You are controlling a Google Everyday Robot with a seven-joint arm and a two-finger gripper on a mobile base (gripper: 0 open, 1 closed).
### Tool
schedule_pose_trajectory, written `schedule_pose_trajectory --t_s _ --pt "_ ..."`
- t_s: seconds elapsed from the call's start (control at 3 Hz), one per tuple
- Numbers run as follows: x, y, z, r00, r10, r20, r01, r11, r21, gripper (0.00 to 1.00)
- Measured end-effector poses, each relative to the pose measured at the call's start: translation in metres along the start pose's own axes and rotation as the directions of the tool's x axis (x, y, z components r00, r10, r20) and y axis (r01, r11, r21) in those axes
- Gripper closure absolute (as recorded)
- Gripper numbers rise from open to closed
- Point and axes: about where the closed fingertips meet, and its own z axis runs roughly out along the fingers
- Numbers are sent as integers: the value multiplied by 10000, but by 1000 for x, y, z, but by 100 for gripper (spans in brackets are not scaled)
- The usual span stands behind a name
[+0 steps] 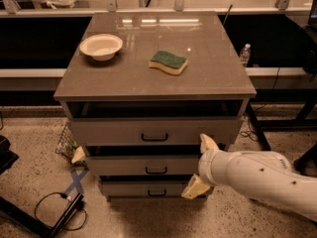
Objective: Open middle drawer
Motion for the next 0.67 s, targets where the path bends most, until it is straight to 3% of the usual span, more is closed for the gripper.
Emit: schedule_pose_trajectory --t_s 0.33,0.67 --pt "11 -8 44 9999 59 113 -61 9998 166 0" --pt "31 0 86 9997 113 -196 -117 9997 -202 0"
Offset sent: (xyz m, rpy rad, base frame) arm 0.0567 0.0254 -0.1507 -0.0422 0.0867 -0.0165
